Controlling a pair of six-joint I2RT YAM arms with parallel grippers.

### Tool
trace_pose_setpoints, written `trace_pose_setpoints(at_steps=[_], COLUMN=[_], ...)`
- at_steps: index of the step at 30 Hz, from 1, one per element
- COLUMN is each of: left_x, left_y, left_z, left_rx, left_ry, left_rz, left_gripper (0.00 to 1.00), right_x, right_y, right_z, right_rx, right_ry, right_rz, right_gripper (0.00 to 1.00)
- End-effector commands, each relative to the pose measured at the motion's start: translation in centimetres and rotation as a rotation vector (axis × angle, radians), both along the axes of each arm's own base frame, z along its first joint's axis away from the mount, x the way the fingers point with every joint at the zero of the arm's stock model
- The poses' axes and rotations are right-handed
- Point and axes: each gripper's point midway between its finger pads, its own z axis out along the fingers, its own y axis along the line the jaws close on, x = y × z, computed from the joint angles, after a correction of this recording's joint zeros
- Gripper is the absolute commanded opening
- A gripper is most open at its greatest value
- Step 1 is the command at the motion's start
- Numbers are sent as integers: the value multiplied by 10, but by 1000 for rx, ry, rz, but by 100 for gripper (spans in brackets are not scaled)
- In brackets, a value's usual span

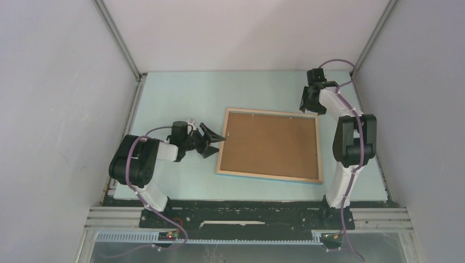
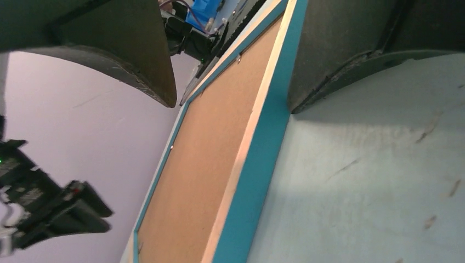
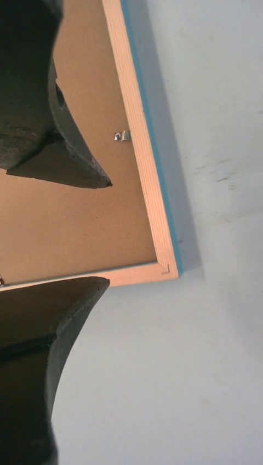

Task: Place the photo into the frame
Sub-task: Adjust the photo frame at the center of the board.

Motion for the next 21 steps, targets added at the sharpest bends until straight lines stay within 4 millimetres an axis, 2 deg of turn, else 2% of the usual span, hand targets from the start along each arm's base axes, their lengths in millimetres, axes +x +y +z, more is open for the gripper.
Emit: trace_pose_setpoints(at_steps=[1,2,3,5,9,11,13,17,21], left_x=[-10,-5,3,12,10,6,5,8,8], left_y=[4,8,12,16,16,13,10,12,5], left_z=[9,12,16,18,6,-3,-9,-10,-9], left_rx=[6,29,67,138,188,165,165,209,203], left_ry=[30,20,-8,-15,37,73,82,49,49], left_rz=[-51,-52,-61,-95,-162,-188,-204,-202,-230], left_gripper=[81,81,81,81,76,70,68,68,66], right_x=[-3,-5,-6,-6,-21,-27,-32,-40,-48], right_y=[-23,-20,-7,38,164,220,264,317,346], right_z=[69,79,85,89,91,94,93,77,58], right_rx=[-196,-202,-178,-33,444,627,738,798,867], right_ry=[-76,-95,-117,-151,-192,-192,-156,-74,-25], right_rz=[-50,-50,-25,71,284,373,450,493,481], right_gripper=[70,72,73,73,67,60,52,42,36])
